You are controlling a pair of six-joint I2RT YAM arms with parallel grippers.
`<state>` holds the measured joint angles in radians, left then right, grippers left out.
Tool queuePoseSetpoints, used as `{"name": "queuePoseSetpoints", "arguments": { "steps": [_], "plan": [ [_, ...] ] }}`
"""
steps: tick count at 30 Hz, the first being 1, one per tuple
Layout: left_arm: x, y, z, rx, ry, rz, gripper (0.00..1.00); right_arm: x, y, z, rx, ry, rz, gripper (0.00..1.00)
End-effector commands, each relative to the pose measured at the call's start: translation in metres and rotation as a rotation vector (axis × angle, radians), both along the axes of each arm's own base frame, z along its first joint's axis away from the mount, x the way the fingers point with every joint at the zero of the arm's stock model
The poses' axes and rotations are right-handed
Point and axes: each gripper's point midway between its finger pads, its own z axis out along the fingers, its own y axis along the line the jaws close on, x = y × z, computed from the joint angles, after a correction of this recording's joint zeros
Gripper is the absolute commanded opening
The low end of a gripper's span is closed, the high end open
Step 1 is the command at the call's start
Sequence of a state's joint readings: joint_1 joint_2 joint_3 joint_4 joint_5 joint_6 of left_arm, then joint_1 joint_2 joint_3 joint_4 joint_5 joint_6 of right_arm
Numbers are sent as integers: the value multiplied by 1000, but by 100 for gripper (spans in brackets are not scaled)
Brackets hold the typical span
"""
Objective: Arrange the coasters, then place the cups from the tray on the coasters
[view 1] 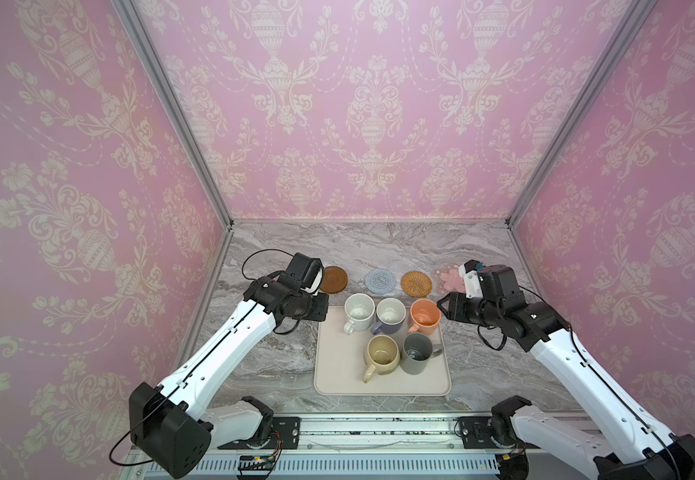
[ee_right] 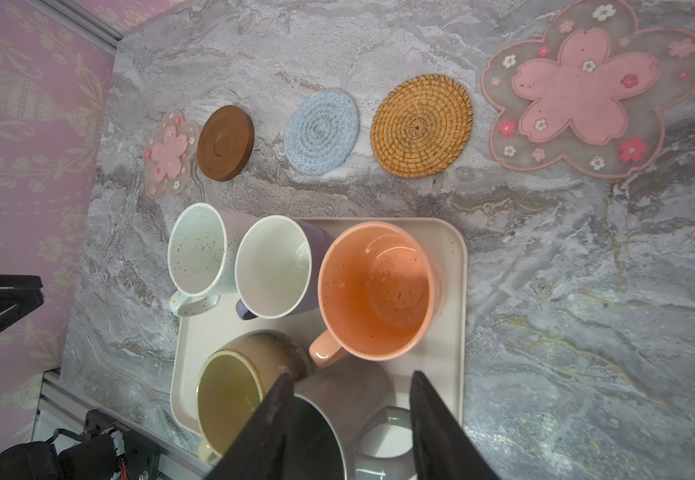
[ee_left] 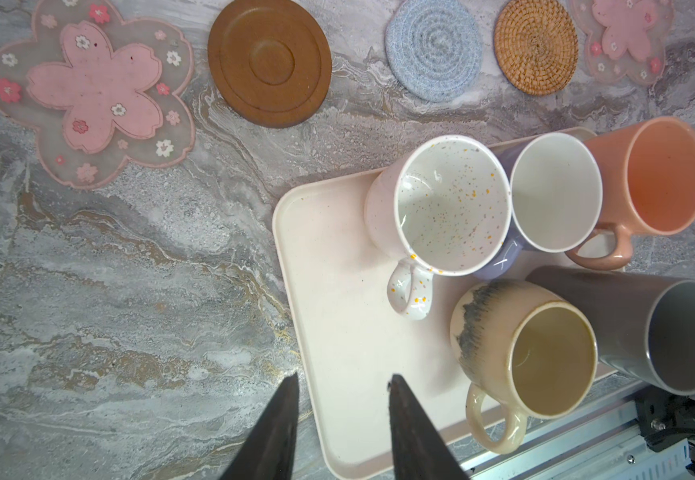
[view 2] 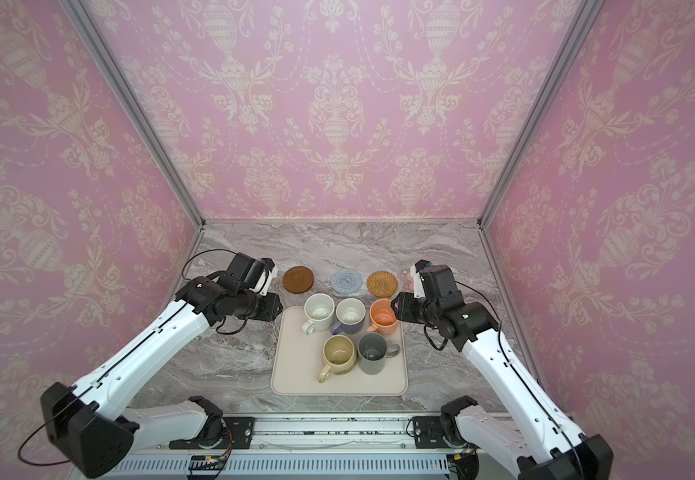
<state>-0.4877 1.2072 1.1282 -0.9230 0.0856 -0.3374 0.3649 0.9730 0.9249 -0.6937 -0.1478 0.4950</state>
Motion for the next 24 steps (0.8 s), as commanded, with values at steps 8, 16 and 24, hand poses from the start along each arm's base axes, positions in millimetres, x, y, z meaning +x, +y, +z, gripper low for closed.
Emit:
{"name": "queuePoseSetpoints", "arguments": {
  "steps": [8,16,24],
  "plan": [
    [-36,-10,-28,-82,68,-24,43,-40,-9,-28,-7,41,-36,47],
    [-35,-34,-46,-92,85,-59,45,-46,-17,-29,-90,54,1,49],
    [-27,-55,-49,-81,71,-89,47,-39,-14,-26,-136,53,48,50]
  ]
}}
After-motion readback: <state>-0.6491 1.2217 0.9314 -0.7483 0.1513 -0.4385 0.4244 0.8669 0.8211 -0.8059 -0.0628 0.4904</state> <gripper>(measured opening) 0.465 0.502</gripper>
